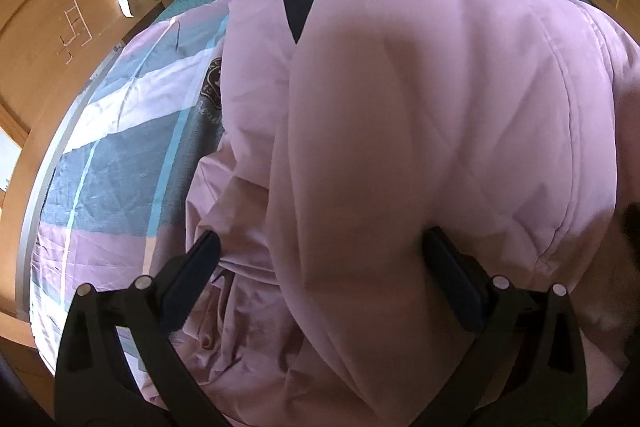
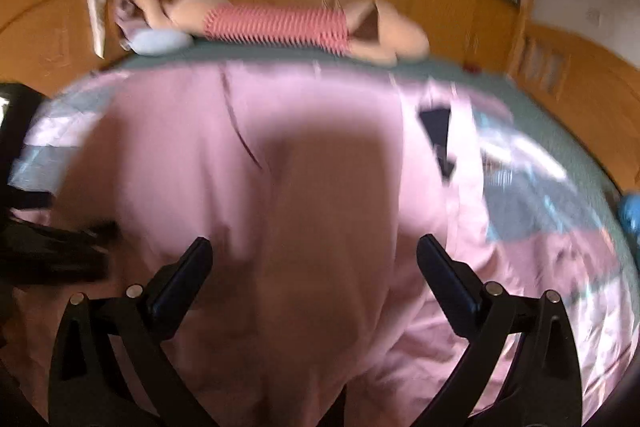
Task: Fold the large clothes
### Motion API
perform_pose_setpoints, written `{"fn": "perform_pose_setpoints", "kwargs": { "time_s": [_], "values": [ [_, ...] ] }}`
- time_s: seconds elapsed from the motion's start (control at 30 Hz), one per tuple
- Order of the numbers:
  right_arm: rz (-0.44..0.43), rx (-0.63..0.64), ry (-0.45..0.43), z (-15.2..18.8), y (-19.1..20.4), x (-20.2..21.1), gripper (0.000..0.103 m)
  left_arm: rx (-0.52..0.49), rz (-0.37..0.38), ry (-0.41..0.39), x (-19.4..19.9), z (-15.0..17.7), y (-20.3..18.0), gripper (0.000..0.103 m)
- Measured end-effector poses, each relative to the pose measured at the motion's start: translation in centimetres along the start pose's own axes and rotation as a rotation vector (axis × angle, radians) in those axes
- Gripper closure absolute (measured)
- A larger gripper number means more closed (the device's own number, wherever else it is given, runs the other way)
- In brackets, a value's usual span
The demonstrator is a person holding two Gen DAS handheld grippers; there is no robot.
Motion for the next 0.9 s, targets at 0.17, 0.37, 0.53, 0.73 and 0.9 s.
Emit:
{"fn": "perform_pose_setpoints", "kwargs": {
  "time_s": [0.17, 0.37, 0.53, 0.73, 0.9],
  "values": [
    [-0.035, 0.047, 0.102, 1.6, 1.8, -1.9, 0.001, 0.006, 0.006, 0.003, -0.1, 0.0, 0.2, 0.002],
    [-0.077, -0.006, 0.253, 3.0, 1.7, -4.8, 0.001, -0.007, -0.011, -0.007, -0.2, 0.0, 0.0, 0.002],
    [-0.07, 0.009, 0.25, 3.3, 2.5, -4.9, 0.001, 0.041, -0.021, -0.031, 0.9, 0.1, 0.4, 0.002],
    [-0.069, 0.01, 0.25, 3.2, 2.5, -4.7, 0.001, 0.005, -0.123, -0.132, 2.5, -0.2, 0.4, 0.002],
    [-0.064, 0.015, 0.252, 3.0, 2.3, -4.6, 0.001, 0.053, 0.021, -0.02, -0.1, 0.0, 0.9, 0.002]
  ]
}}
Point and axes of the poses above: each gripper's, at about its wrist camera, not at the fingertips, and x roughly against the way its jaws point, y to its left, z to its underside, the point moved 1 cm from there along -x, roughly the way its jaws point, and after that the axes turned 3 degrees about y, right-handed, at the moved point
